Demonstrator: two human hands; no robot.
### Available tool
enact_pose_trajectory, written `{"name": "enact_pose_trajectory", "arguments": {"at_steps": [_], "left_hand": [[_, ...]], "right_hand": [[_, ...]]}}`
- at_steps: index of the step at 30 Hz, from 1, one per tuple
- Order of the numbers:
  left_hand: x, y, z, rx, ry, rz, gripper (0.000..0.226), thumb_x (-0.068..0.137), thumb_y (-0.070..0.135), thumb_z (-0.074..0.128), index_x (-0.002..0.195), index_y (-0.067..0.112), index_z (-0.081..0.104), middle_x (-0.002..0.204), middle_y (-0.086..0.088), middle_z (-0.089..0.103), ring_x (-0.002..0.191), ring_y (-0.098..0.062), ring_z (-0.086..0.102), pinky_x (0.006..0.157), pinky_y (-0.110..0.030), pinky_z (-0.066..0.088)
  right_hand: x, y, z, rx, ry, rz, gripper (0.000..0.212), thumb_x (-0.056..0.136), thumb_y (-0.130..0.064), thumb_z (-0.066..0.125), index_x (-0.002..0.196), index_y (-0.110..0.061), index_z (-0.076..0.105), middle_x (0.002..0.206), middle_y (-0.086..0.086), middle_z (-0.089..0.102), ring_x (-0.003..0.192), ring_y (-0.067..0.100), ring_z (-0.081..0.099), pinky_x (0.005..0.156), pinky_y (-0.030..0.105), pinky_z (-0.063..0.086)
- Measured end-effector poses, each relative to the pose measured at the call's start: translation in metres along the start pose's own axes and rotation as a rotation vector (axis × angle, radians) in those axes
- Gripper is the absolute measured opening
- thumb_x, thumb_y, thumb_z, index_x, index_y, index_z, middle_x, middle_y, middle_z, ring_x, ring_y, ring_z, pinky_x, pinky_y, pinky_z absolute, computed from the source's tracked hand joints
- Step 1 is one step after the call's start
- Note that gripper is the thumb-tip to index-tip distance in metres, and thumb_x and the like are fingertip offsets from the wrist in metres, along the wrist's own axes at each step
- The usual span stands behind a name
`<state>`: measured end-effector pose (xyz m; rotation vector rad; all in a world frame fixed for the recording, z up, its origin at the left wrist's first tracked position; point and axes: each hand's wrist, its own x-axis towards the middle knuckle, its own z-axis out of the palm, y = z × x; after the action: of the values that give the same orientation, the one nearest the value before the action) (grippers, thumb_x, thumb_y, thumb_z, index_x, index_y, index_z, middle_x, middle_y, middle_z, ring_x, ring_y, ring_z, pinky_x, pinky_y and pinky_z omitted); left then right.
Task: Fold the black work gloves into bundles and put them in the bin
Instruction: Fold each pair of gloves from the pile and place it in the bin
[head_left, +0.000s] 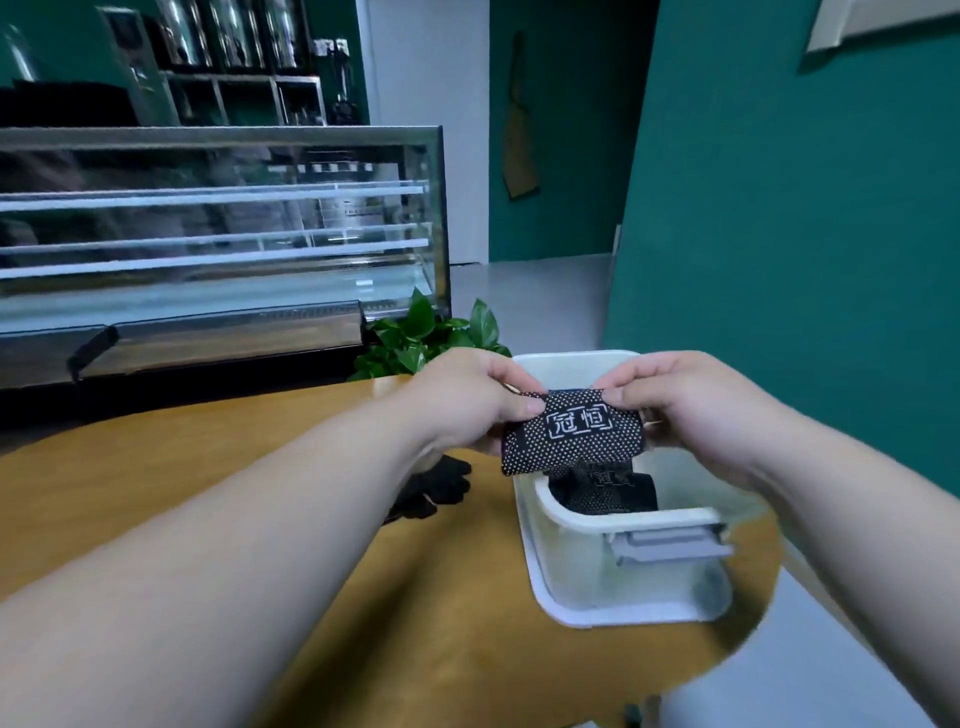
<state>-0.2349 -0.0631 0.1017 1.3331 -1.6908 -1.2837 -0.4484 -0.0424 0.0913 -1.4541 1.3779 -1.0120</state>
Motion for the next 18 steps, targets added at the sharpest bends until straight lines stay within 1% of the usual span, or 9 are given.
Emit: {"name": "enact_pose_trajectory", "arguments": {"at_steps": [4, 6, 8, 10, 12, 13, 15, 16, 18], "left_hand": [[0.064, 0.007, 0.018, 0.324, 0.035, 0.024, 0.006, 0.087, 0.012, 0.074, 0.090, 0.016, 0.076, 0.090, -0.001, 0.074, 0.084, -0.014, 0.065, 0.072, -0.025, 0.052], [0.090, 0.009, 0.028, 0.452, 0.018, 0.038, 0.005, 0.086, 0.016, 0.075, 0.092, 0.017, 0.076, 0.095, 0.000, 0.073, 0.095, -0.017, 0.064, 0.081, -0.026, 0.051], [0.109, 0.009, 0.038, 0.632, -0.019, 0.041, 0.015, 0.088, 0.020, 0.073, 0.102, 0.015, 0.075, 0.105, -0.001, 0.071, 0.103, -0.020, 0.062, 0.090, -0.029, 0.050], [0.125, 0.007, 0.047, 0.820, -0.050, 0.048, 0.022, 0.089, 0.024, 0.072, 0.108, 0.013, 0.072, 0.109, -0.004, 0.070, 0.105, -0.023, 0.062, 0.093, -0.033, 0.052], [0.138, 0.003, 0.055, 1.002, -0.048, 0.063, 0.020, 0.089, 0.025, 0.068, 0.105, 0.014, 0.072, 0.107, -0.005, 0.070, 0.102, -0.024, 0.064, 0.087, -0.034, 0.055], [0.142, 0.002, 0.058, 1.077, -0.041, 0.065, 0.019, 0.088, 0.024, 0.064, 0.103, 0.016, 0.071, 0.105, -0.004, 0.070, 0.100, -0.024, 0.064, 0.079, -0.032, 0.054], [0.148, -0.002, 0.065, 1.178, -0.044, 0.067, 0.018, 0.087, 0.023, 0.059, 0.099, 0.016, 0.070, 0.101, -0.001, 0.070, 0.096, -0.023, 0.063, 0.066, -0.027, 0.046], [0.151, -0.003, 0.068, 1.200, -0.047, 0.069, 0.017, 0.085, 0.024, 0.059, 0.097, 0.017, 0.070, 0.098, 0.000, 0.069, 0.094, -0.023, 0.062, 0.067, -0.028, 0.044], [0.156, -0.006, 0.072, 1.215, -0.060, 0.070, 0.017, 0.084, 0.028, 0.062, 0.096, 0.018, 0.070, 0.096, 0.001, 0.069, 0.092, -0.023, 0.063, 0.076, -0.031, 0.048]], "right_hand": [[0.043, 0.018, -0.022, -0.179, 0.077, 0.068, 0.018, 0.089, -0.003, 0.061, 0.081, -0.012, 0.073, 0.075, 0.008, 0.065, 0.070, 0.021, 0.053, 0.059, 0.029, 0.042], [0.059, 0.025, -0.027, -0.246, 0.097, 0.119, 0.020, 0.088, -0.003, 0.058, 0.078, -0.013, 0.072, 0.074, 0.006, 0.065, 0.069, 0.021, 0.053, 0.056, 0.027, 0.041], [0.072, 0.031, -0.030, -0.323, 0.090, 0.172, 0.020, 0.087, -0.002, 0.054, 0.081, -0.008, 0.072, 0.076, 0.014, 0.066, 0.066, 0.025, 0.054, 0.056, 0.030, 0.042], [0.083, 0.034, -0.030, -0.434, 0.078, 0.203, 0.020, 0.086, -0.002, 0.052, 0.093, 0.000, 0.071, 0.087, 0.025, 0.069, 0.065, 0.028, 0.059, 0.057, 0.034, 0.048], [0.092, 0.035, -0.026, -0.508, 0.081, 0.229, 0.021, 0.088, -0.005, 0.054, 0.103, -0.002, 0.069, 0.096, 0.022, 0.070, 0.068, 0.029, 0.064, 0.060, 0.035, 0.058], [0.095, 0.035, -0.023, -0.542, 0.075, 0.239, 0.020, 0.089, -0.006, 0.053, 0.102, -0.002, 0.067, 0.093, 0.020, 0.069, 0.067, 0.029, 0.065, 0.057, 0.034, 0.059], [0.099, 0.035, -0.015, -0.658, 0.059, 0.275, 0.018, 0.090, -0.003, 0.046, 0.086, -0.001, 0.063, 0.076, 0.019, 0.063, 0.060, 0.031, 0.063, 0.047, 0.029, 0.051], [0.101, 0.036, -0.012, -0.729, 0.057, 0.283, 0.019, 0.090, -0.001, 0.043, 0.080, -0.002, 0.059, 0.071, 0.019, 0.061, 0.060, 0.033, 0.063, 0.047, 0.030, 0.048], [0.105, 0.039, -0.010, -0.825, 0.061, 0.282, 0.019, 0.088, -0.002, 0.043, 0.077, -0.003, 0.058, 0.070, 0.018, 0.062, 0.063, 0.035, 0.065, 0.052, 0.034, 0.051]]}}
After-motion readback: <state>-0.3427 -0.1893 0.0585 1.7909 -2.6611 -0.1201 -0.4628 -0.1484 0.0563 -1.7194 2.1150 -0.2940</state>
